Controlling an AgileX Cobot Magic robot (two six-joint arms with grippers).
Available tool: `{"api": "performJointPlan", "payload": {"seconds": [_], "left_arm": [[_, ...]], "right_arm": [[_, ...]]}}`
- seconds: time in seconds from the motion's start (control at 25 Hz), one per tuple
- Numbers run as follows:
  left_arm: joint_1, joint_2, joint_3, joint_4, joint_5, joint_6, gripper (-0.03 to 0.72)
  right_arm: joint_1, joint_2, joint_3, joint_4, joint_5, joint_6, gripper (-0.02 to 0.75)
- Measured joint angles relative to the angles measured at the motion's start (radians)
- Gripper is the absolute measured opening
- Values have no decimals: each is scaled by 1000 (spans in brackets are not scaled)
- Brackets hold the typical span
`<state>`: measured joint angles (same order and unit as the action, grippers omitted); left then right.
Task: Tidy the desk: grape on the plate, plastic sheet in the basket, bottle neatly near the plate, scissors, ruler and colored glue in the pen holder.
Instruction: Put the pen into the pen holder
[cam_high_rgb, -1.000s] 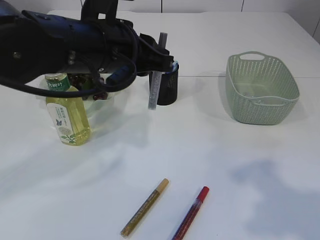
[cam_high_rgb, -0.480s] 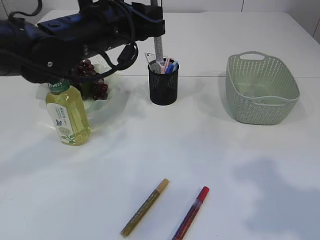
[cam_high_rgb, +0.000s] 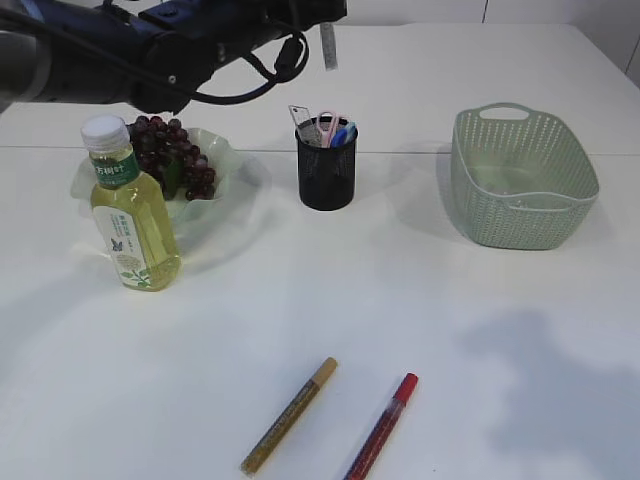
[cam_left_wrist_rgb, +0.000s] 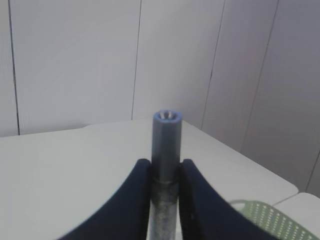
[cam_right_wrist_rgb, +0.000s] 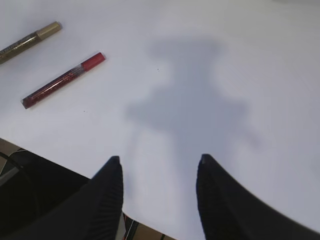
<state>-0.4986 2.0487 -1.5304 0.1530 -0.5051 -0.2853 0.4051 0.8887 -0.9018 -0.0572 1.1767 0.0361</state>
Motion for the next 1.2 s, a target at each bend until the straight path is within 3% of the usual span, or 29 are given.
{"api": "performJointPlan", "payload": {"seconds": [0.36,1.2], "left_arm": [[21,118,-111,2,68,0,124],[29,214,-161,2,84,0,134]], "right_arm": [[0,0,0,-42,-34,0,381],[0,0,0,-54,-55,0,381]]}}
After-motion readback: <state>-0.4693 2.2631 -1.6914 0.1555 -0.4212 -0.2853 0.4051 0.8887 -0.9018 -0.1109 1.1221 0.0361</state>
